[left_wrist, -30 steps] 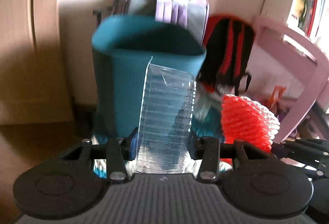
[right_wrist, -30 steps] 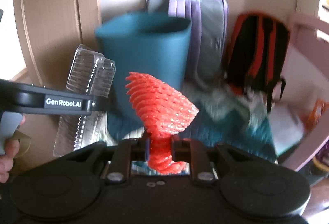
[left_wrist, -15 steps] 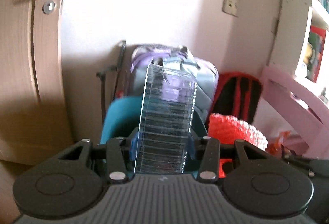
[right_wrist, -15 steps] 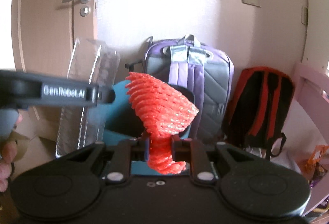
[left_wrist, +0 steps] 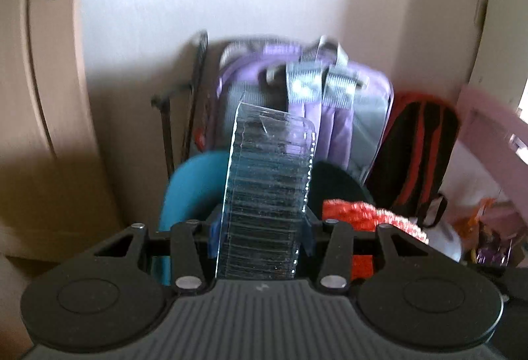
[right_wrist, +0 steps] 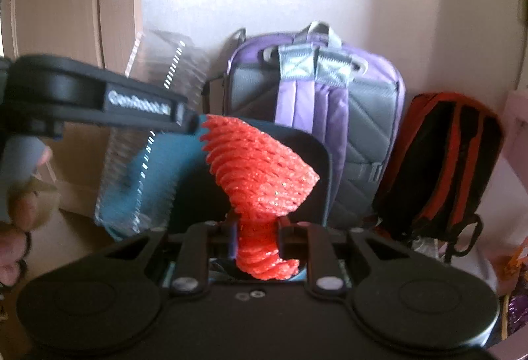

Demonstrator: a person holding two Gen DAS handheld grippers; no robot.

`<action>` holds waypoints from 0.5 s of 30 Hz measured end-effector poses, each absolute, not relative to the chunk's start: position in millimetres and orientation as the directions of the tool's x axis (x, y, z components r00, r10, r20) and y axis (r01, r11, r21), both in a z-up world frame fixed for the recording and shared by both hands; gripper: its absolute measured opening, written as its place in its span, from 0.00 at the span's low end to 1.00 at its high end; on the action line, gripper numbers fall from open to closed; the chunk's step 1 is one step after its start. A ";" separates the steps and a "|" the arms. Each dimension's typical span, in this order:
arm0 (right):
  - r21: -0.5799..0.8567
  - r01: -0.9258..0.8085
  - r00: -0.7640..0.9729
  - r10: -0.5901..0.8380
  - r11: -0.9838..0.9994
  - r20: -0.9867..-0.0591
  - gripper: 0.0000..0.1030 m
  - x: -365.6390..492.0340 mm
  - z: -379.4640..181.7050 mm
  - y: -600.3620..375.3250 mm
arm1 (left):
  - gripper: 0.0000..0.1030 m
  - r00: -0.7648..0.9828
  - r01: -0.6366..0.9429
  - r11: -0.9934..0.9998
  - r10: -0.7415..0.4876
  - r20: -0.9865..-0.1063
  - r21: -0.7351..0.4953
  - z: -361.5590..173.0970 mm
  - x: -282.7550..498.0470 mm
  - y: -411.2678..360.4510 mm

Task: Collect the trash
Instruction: 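Open both tools to drop the mesh and tray into the wastebasket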

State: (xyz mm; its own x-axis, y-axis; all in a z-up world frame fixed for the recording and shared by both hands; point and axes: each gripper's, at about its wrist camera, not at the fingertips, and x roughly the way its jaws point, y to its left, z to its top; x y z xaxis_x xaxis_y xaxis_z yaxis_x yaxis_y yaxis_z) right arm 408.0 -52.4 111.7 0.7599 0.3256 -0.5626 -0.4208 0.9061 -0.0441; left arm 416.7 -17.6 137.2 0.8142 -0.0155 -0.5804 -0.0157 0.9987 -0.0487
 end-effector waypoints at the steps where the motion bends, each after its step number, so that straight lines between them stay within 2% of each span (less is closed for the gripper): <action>1: -0.040 -0.425 0.752 0.328 0.904 -0.572 0.20 412.1 109.0 -51.2 | 0.44 0.810 -0.012 0.999 -0.013 -0.587 -0.039 132.8 419.8 -19.4; 12: -0.027 -0.448 0.703 0.334 0.893 -0.628 0.29 441.2 83.7 -44.6 | 0.46 0.762 -0.010 1.000 0.016 -0.648 0.013 96.1 453.9 -24.8; 15: -0.034 -0.457 0.703 0.338 0.889 -0.625 0.36 445.6 79.6 -44.6 | 0.58 0.756 -0.023 1.000 0.016 -0.654 -0.002 88.4 459.2 -20.6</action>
State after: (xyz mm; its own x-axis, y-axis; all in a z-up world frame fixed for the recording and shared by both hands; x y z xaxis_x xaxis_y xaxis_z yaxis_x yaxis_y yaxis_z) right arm 445.6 -44.6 79.6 0.7033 0.3379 -0.6255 -0.4570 0.8888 -0.0337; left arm 459.2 -20.6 88.4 0.7561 0.0158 -0.6542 -0.0226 0.9997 -0.0021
